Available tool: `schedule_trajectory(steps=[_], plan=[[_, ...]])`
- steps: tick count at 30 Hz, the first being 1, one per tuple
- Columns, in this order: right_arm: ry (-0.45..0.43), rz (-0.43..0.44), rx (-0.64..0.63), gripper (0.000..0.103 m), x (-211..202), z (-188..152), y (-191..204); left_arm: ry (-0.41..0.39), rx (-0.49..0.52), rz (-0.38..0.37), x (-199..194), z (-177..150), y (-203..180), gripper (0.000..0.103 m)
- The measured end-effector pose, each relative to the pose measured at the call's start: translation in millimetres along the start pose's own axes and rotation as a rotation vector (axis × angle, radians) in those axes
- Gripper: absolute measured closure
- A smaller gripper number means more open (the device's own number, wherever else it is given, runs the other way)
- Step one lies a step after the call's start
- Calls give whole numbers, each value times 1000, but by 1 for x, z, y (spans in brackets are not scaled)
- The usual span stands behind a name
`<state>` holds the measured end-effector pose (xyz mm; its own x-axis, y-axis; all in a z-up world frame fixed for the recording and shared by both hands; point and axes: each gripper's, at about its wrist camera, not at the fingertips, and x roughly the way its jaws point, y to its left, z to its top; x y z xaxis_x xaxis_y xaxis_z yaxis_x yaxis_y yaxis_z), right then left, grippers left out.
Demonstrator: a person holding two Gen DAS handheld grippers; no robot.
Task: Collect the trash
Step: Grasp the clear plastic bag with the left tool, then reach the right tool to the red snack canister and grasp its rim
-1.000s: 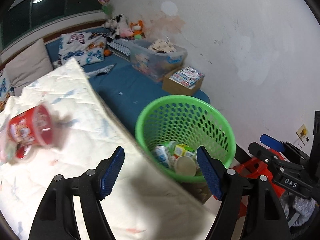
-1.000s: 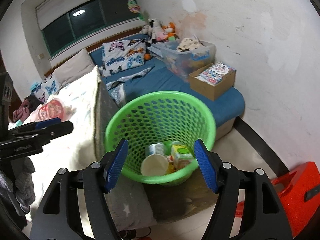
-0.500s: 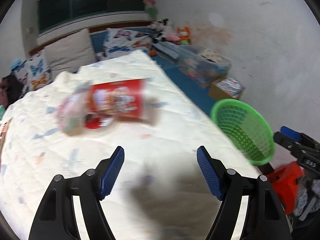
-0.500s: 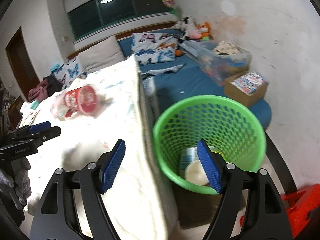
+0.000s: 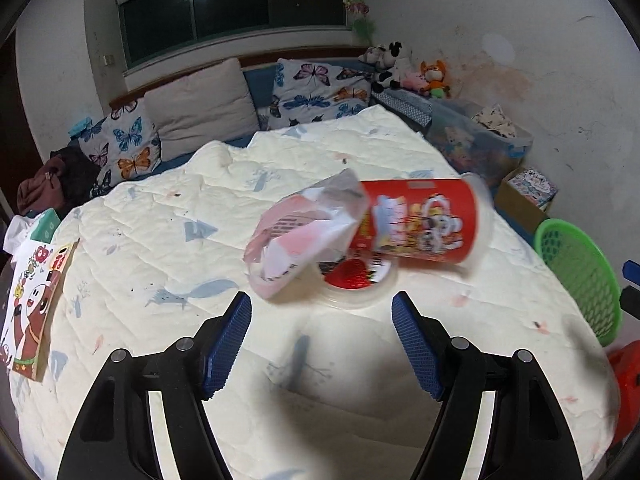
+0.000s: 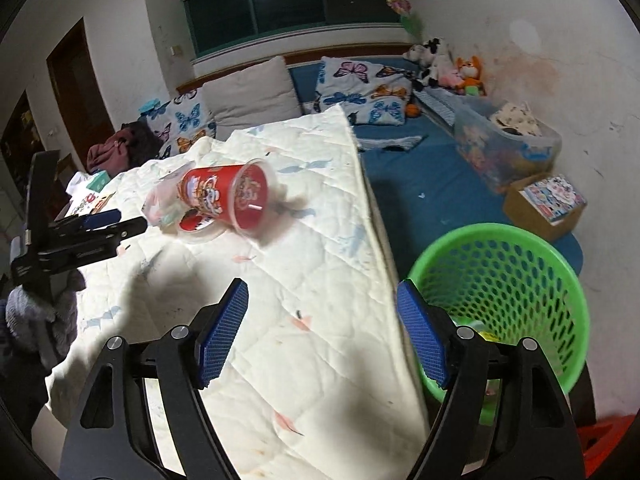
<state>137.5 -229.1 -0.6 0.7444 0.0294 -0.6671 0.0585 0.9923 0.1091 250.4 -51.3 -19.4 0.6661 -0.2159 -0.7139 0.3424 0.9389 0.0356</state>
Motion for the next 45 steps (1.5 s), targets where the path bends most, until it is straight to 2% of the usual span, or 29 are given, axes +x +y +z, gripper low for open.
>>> schedule_trajectory(steps=[9,12,13,17,18,34,45], plan=[[43,10,-22,26,28,5,15,-1,64,48,31,9,5,44],[56,15,-28,26,38,7,19,17,60,58,42,13,13,62],[58,14,-32,26,41,9,21,19,55,61,43,14,15,72],[68,29,-37,26,54,16,29,20,1,50,48,17,32,97],[71,37,-37,26,58,18,30,16,-6,52,48,17,35,99],[83,99,-90,26,113,52,71,-15,-17,39,21,0,70,102],[91,140,-110,26,135,58,88,-4,-25,52,18,-11,80,102]])
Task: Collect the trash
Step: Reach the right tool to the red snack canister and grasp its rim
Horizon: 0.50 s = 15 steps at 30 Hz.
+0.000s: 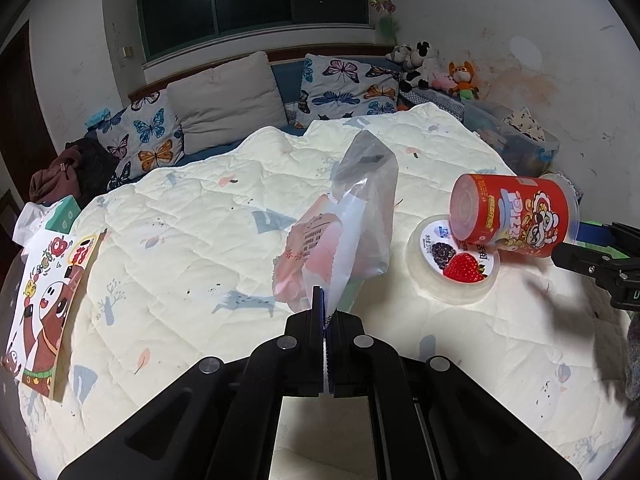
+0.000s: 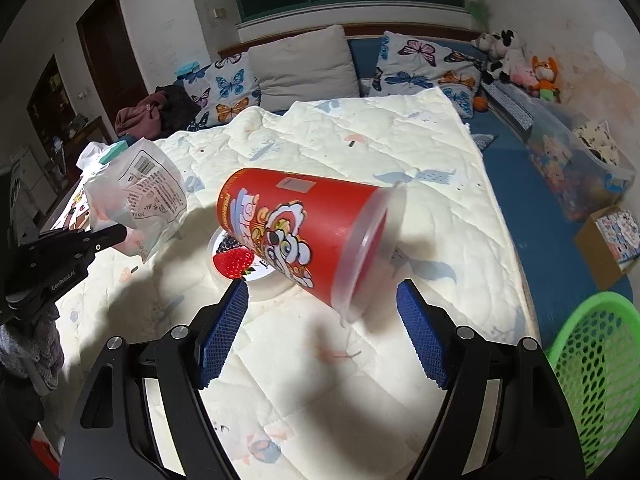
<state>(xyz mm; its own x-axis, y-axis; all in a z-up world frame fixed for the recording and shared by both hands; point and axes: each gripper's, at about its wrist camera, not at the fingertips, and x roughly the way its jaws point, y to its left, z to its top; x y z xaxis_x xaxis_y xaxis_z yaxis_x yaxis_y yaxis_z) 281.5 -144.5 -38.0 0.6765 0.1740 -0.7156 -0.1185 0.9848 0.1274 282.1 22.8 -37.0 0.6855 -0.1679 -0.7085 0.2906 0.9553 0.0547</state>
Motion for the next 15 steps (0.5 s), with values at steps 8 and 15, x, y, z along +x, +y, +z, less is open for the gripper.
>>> schedule_trajectory(steps=[8,15], plan=[[1,43,-13,26,1,-2,7,8,-2,6,3,-4,1,102],[-3,72,-46,26,0,-6,18,10,2,4,4,-4,-1,102]])
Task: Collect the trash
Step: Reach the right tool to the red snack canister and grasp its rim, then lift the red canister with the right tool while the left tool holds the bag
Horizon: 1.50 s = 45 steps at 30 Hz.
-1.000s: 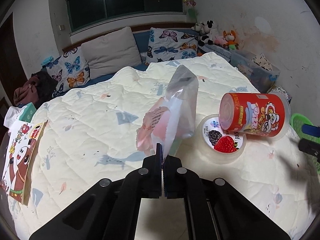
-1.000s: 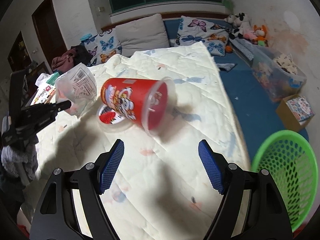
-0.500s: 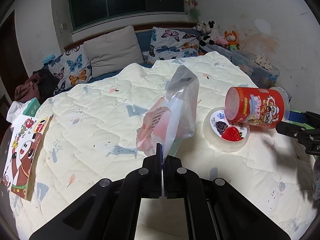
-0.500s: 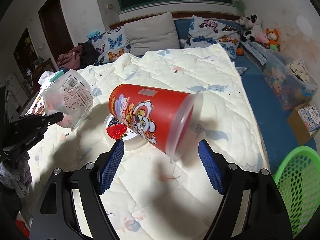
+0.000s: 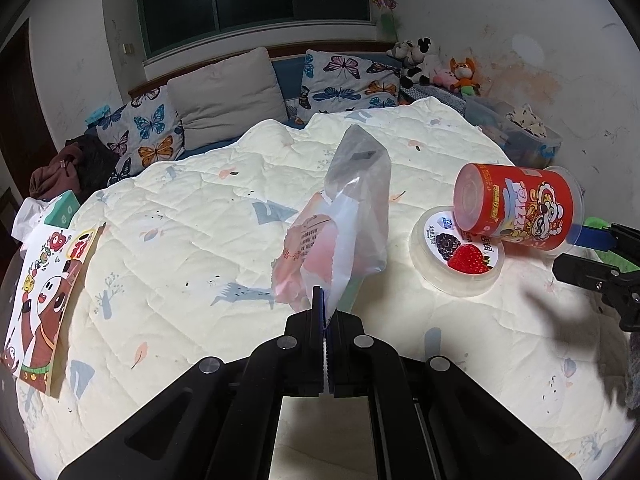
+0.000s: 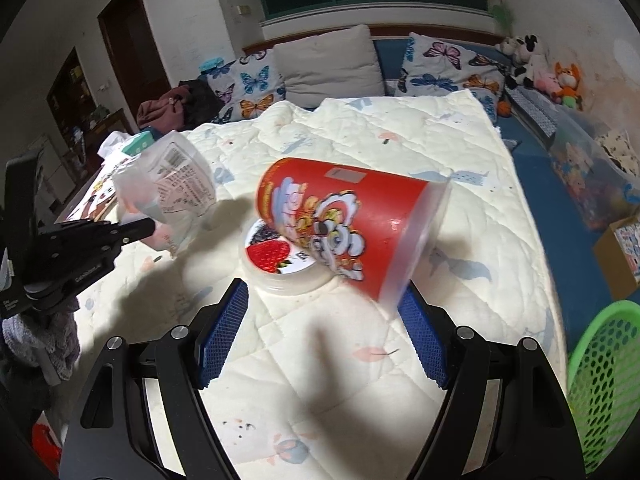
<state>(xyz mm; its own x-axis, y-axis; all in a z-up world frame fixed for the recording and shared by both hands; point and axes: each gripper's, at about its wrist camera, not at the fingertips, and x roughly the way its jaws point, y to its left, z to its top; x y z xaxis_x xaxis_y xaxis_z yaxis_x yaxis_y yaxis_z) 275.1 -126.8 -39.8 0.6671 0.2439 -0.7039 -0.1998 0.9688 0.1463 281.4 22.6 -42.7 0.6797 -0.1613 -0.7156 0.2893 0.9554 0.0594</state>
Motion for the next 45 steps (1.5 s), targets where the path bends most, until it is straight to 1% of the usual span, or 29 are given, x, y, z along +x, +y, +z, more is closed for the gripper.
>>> schedule_trajectory(steps=[3,5,9,12,15,18,20,21,22,23,28,33,37,41,45], plan=[[5,8,1,27,2,1,2,2,-1,0,0,-1,0,102],[10,15,1,37,3,0,2,3,-2,1,0,-1,1,102],[8,15,-3,39,7,0,2,5,-2,2,1,-1,2,102],[-8,28,28,40,11,3,-3,9,-6,1,1,-1,3,102],[-11,50,68,45,19,5,-9,13,-14,-3,2,-1,5,102],[-6,59,95,54,28,8,-14,17,-17,-6,3,-1,7,102],[-5,60,108,65,34,9,-15,18,-15,-5,3,-1,7,102],[-7,60,115,68,34,9,-17,19,-16,-5,2,-1,8,102],[-9,65,127,75,35,10,-19,21,-22,-11,2,-1,10,102],[-11,69,135,79,35,10,-20,22,-26,-15,1,-1,11,102],[-42,95,137,91,25,12,-17,20,-46,-17,-6,5,20,102],[-69,101,135,93,12,16,-12,7,-66,-19,-21,13,27,102],[-99,112,139,94,-5,18,-10,-33,-64,-18,-42,20,29,102],[-122,110,118,95,-26,17,-5,-68,-76,-36,-62,26,29,102],[-142,99,105,95,-44,14,-1,-86,-72,-51,-74,29,22,102]])
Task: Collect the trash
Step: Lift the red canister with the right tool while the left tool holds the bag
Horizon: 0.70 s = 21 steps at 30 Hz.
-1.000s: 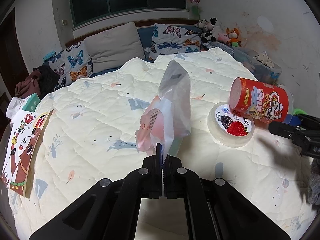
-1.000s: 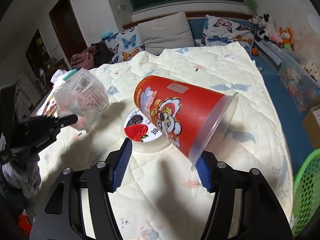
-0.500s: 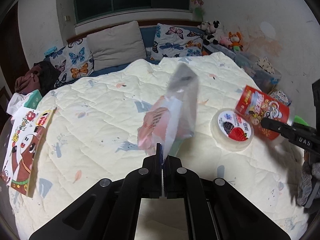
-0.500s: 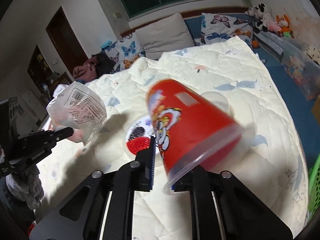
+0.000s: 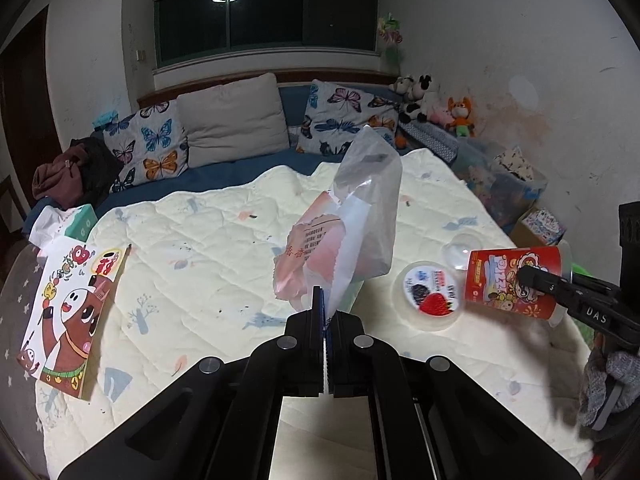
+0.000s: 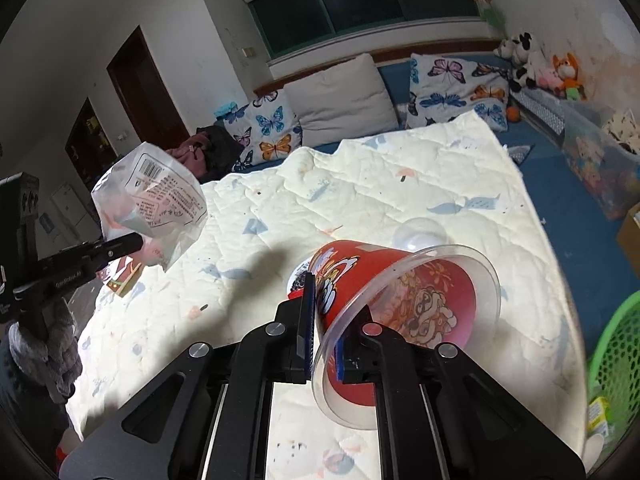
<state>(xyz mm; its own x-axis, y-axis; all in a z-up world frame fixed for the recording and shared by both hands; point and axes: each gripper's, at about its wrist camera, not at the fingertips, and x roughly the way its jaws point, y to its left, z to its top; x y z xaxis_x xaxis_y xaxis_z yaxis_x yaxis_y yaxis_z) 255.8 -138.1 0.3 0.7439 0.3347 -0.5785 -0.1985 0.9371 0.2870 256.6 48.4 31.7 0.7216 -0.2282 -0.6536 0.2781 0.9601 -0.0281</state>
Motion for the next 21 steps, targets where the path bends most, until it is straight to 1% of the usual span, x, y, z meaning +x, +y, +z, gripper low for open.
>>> schedule_trajectory(steps=[2,7,12,18,21], plan=[[-18,-9,-4,95,-14,-4,1,-6,5,-11,-6,-2,-6,102],[-28,-48,-21,95,-46,-13,-4,-11,20,-47,-13,-8,-21,102],[-42,-78,-6,95,-77,-25,-15,-7,43,-90,-18,-17,-42,102],[-54,-141,12,95,-113,-42,-31,0,86,-164,-22,-22,-84,102],[-58,-195,39,95,-132,-50,-48,4,117,-205,-22,-23,-111,102]])
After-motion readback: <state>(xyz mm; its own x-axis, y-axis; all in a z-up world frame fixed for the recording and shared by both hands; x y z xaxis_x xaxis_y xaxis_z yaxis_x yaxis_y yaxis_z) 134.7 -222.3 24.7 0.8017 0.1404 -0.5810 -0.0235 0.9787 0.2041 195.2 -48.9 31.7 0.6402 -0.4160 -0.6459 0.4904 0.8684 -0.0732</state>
